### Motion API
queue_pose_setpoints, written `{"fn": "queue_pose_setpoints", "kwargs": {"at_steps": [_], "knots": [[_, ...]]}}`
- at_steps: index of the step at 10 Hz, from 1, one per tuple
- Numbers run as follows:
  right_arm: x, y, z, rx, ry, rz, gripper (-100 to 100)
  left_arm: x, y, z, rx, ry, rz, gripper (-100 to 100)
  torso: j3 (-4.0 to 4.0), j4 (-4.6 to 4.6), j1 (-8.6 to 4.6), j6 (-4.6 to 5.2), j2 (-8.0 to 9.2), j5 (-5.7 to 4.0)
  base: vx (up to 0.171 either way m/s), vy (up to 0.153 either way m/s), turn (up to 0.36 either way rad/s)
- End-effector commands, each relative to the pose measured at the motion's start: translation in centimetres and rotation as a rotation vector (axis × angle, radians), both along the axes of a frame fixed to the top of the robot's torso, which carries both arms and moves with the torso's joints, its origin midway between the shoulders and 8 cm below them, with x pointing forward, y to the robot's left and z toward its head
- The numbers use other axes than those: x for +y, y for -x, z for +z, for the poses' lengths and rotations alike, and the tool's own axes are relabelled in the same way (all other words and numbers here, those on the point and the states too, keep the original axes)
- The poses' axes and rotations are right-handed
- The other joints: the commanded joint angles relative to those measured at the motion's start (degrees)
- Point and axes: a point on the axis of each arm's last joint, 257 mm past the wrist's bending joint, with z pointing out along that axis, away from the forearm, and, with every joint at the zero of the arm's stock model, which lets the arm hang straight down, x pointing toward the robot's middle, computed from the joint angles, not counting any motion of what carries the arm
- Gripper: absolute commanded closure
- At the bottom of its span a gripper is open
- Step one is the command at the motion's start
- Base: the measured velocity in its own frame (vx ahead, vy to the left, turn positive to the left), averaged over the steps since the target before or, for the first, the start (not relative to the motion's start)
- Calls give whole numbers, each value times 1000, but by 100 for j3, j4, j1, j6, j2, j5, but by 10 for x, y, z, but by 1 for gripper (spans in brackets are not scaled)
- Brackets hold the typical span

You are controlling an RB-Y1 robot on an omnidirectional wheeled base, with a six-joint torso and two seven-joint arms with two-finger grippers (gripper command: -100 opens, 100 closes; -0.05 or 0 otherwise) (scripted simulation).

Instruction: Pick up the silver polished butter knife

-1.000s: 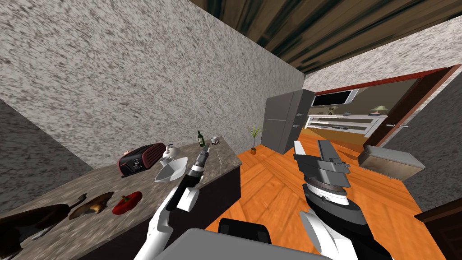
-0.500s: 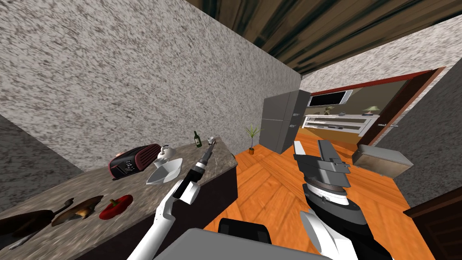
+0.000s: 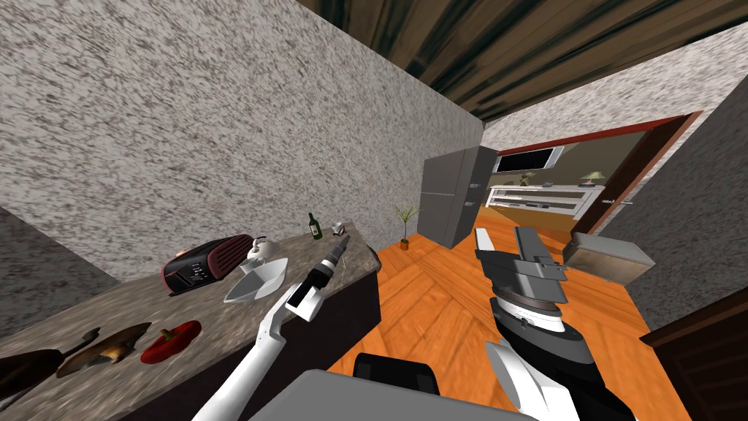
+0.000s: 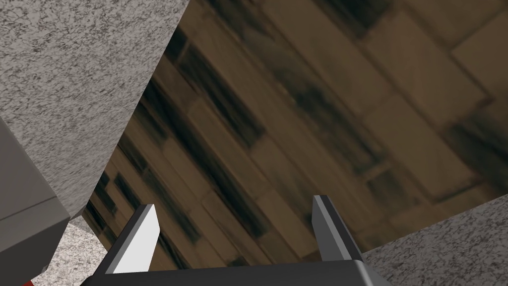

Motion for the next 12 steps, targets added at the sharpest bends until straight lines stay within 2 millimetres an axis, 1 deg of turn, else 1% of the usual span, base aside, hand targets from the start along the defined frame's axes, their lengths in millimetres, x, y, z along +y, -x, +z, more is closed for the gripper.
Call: {"fn": "queue_pose_setpoints", "kwargs": {"at_steps": [1,2,3,4,5,6,7,8,9,10,11,12], "knots": [[0,0,0,0,0,0,0,5,-12,-13,46,-58,10,-100,0,0,0,0,0,0,13,-71,-45],[0,0,0,0,0,0,0,6,-12,-16,58,-60,14,-100,0,0,-2,2,-1,0,13,-67,-22],[0,0,0,0,0,0,0,12,-21,-29,99,-110,25,-100,1,0,0,-1,1,0,13,-71,-38],[0,0,0,0,0,0,0,13,-22,-31,107,-111,28,-100,0,0,-1,1,0,0,14,-58,-20],[0,0,0,0,0,0,0,22,-30,-45,154,-160,45,-100,1,0,3,-1,1,1,18,-70,-47],[0,0,0,0,0,0,0,30,-36,-54,182,-203,56,-100,0,0,-1,1,-1,0,27,-95,-81],[0,0,0,0,0,0,0,34,-37,-61,206,-207,66,-100,-2,-1,-9,2,-4,-1,18,-69,-17],[0,0,0,0,0,0,0,46,-43,-73,247,-251,85,-100,-1,0,-2,-2,-1,-1,14,-63,-37],[0,0,0,0,0,0,0,47,-43,-76,258,-253,89,-100,0,0,2,0,0,0,17,-41,-27],[0,0,0,0,0,0,0,61,-47,-90,304,-294,112,-100,1,0,9,-1,1,2,33,-50,-52],[0,0,0,0,0,0,0,62,-47,-91,310,-295,115,-100,-2,-1,7,-1,-3,2,21,-43,-25],[0,0,0,0,0,0,0,78,-50,-105,357,-335,140,-100,-1,0,9,-1,-1,2,17,-45,-59]]}}
